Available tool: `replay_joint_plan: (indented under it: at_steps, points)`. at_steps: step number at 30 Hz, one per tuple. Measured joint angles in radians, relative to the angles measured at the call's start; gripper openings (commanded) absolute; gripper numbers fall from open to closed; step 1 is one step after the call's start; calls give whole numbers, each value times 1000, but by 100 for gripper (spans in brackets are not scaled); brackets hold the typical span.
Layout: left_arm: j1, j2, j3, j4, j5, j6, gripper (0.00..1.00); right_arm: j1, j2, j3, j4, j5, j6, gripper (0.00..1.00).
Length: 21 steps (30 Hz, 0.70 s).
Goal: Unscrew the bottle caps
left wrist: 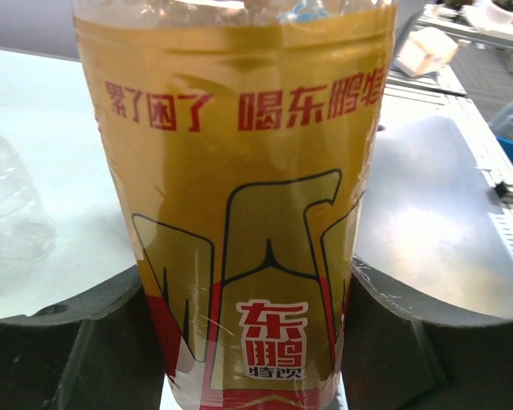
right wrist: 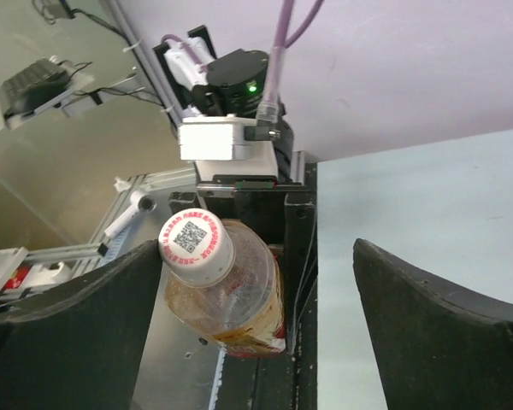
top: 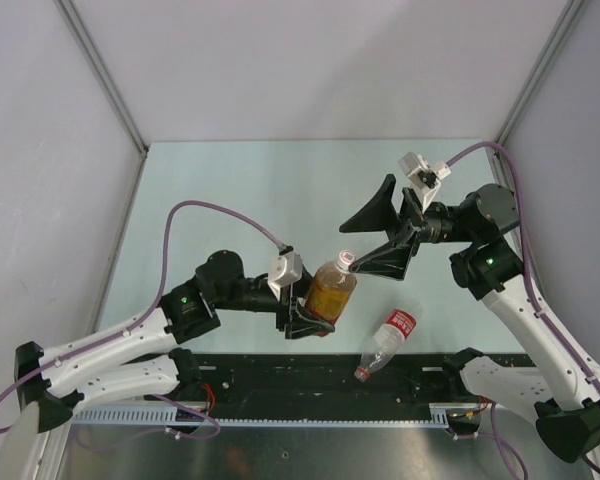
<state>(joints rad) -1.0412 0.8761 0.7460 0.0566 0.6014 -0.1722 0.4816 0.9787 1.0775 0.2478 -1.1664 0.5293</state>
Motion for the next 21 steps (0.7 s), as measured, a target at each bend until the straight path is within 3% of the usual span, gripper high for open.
replay_joint_plan:
  at_steps: [8,21]
  points:
    - [-4,-24,0,-49,-184,66,0,-17,3,0,-34,105,-9,99]
    - [-23,41,49,-219,-586,84,0,-5,19,0,-145,438,-29,99]
